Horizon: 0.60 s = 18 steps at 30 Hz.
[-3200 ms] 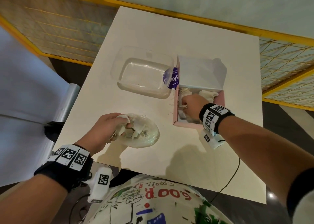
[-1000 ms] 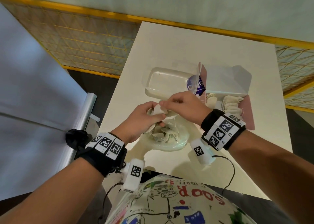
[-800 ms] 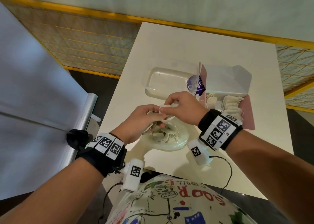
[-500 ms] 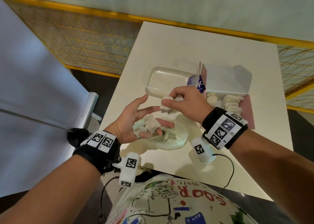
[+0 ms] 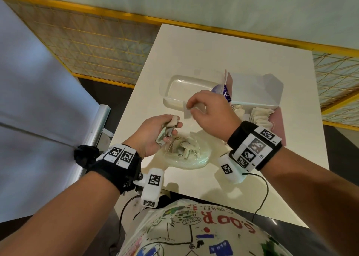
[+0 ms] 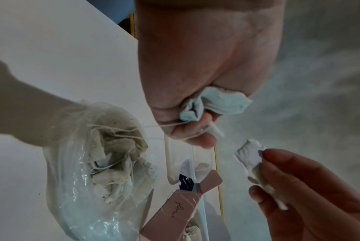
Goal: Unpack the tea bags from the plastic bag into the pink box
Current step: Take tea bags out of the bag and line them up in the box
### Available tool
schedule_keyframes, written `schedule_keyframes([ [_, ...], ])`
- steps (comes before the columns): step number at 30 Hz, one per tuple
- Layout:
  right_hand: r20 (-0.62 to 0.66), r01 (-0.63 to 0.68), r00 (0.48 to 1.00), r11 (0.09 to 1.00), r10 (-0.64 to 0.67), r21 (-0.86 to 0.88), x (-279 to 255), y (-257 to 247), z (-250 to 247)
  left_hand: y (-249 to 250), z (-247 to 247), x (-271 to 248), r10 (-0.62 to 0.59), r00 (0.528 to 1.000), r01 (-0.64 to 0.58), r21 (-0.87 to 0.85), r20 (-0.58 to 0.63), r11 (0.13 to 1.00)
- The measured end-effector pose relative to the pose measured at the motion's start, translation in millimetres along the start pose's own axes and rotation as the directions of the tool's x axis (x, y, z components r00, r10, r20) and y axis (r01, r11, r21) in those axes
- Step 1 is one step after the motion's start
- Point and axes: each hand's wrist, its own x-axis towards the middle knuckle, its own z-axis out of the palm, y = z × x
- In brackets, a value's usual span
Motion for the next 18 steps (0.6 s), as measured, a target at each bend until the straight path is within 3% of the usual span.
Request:
schedule_keyframes([
  [3,0.108,-0.155,0.983,0.986,0.147,0.065,-7,12,0,-1,-4,5,0.026,0.995,-0.028,-0.021,-0.101,0.999],
  [6,0.329,-0.280,0.905,0.960,0.270,-0.016,-21,34,21,-1,-6,4,0.032,0.992,-0.041,-0.070,-0.125,0.997],
  [9,0.463,-0.321,0.814,0.936,0.350,-0.143,-36,51,50,0,-4,2,0.025,0.993,-0.037,-0.104,-0.118,0.994],
  [11,0.494,-0.301,0.783,0.925,0.378,-0.230,-41,57,60,0,-1,3,0.032,0.991,-0.043,-0.083,-0.129,0.996],
  [13,0.430,-0.245,0.826,0.919,0.365,-0.308,-39,57,58,-1,2,3,0.034,0.991,-0.043,-0.071,-0.129,0.997],
  [15,0.283,-0.201,0.913,0.927,0.295,-0.317,-32,50,49,-3,5,3,0.037,0.994,-0.049,-0.112,-0.104,0.992],
  [16,0.203,-0.201,0.946,0.948,0.253,-0.245,-28,45,44,-4,7,2,0.048,0.995,-0.060,-0.129,-0.087,0.990],
  [18,0.143,-0.260,0.956,0.965,0.255,0.018,-19,28,37,-7,9,2,0.076,0.996,-0.082,-0.124,-0.048,0.989],
])
